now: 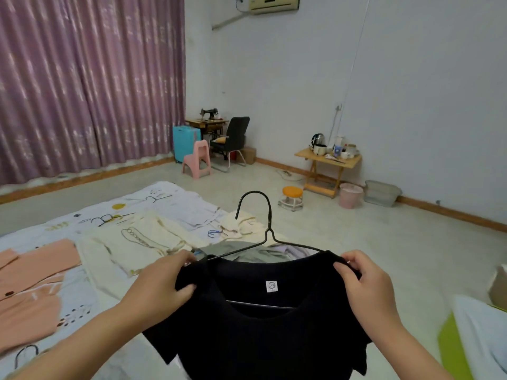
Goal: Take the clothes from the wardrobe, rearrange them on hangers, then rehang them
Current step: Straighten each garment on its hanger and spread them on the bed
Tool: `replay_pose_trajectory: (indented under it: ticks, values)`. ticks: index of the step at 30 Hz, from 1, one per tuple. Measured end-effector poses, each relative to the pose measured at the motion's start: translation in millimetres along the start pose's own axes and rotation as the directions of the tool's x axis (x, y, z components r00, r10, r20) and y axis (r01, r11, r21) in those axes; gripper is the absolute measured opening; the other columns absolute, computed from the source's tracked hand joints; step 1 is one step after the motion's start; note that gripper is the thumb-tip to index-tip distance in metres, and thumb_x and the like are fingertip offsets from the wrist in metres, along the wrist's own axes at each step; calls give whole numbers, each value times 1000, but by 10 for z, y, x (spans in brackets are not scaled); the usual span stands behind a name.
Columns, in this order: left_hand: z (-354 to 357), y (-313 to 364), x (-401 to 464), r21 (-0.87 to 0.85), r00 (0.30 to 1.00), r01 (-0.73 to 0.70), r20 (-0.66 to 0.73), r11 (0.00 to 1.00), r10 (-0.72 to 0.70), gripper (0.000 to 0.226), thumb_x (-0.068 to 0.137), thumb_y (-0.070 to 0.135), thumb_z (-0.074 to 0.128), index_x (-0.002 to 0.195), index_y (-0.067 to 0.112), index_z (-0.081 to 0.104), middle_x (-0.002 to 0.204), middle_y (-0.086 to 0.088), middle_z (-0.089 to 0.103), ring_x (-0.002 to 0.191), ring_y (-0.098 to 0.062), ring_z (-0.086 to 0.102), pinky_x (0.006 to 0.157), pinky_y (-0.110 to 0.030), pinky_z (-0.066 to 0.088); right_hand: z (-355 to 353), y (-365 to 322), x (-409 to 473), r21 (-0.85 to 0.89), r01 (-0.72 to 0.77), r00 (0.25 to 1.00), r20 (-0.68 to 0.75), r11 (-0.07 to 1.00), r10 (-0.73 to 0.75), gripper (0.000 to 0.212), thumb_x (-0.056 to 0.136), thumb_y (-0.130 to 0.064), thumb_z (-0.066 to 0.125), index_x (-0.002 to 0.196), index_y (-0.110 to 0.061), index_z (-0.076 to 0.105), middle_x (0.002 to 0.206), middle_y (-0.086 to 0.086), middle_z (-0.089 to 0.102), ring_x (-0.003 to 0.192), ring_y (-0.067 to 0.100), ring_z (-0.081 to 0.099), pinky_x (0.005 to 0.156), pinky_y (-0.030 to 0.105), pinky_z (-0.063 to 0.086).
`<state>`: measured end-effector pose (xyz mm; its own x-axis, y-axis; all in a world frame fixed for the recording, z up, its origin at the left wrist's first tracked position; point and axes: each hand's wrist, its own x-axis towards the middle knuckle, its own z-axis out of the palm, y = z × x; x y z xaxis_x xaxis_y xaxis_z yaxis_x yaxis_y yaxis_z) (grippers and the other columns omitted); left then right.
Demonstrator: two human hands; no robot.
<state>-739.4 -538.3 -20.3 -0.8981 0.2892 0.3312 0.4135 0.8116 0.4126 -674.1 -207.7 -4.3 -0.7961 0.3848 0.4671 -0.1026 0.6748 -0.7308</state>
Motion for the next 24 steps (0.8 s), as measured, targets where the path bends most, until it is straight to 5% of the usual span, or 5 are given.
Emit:
replay_pose_trajectory:
  ticks: [3, 6, 9, 17, 24]
  values:
    - [160, 166, 297, -20, 997, -60, 42, 998, 60, 30, 81, 34, 60, 111, 34, 53, 99, 22, 54, 92, 0, 49, 77, -16, 38, -140, 218, 279, -13, 4, 999, -35, 1000, -4, 12, 86, -13, 64, 77, -19, 60, 69, -9, 60, 69, 8, 54, 59, 25, 37]
    - [315, 311, 679, 3, 992, -77, 97, 997, 77, 10, 90, 39, 50, 88, 31, 56, 85, 15, 58, 80, -5, 53, 73, -23, 43, -189, 420, 595, 0, 7, 999, -44, 1000, -7, 10, 85, -12, 64, 77, -17, 61, 71, -8, 61, 72, 9, 56, 60, 25, 39]
    - [471, 402, 1093, 7, 989, -82, 123, 997, 80, 25, 93, 35, 49, 69, 28, 45, 68, 7, 53, 67, -8, 51, 63, -24, 40, -155, 605, 971, 20, 4, 999, -43, 1000, -3, 10, 85, -12, 65, 77, -18, 63, 72, -9, 61, 74, 9, 57, 62, 23, 40]
    - [843, 525, 2269, 11, 990, -86, -109, 996, 87, 37, 85, 25, 62, 60, 33, 36, 49, 10, 42, 49, -3, 44, 50, -17, 32, 140, 1113, 2258, 27, 24, 996, 80, 999, -26, 15, 85, -15, 65, 74, -24, 63, 75, -9, 65, 79, 8, 60, 70, 28, 46]
    - [1047, 490, 3106, 57, 979, -42, -197, 997, 53, 25, 81, 15, 68, 63, 10, 52, 48, 8, 40, 45, -13, 41, 47, -27, 34, 389, 1555, 3250, -90, 61, 966, 255, 994, -37, 27, 95, -9, 44, 79, -12, 65, 77, 0, 64, 80, 17, 56, 69, 29, 41]
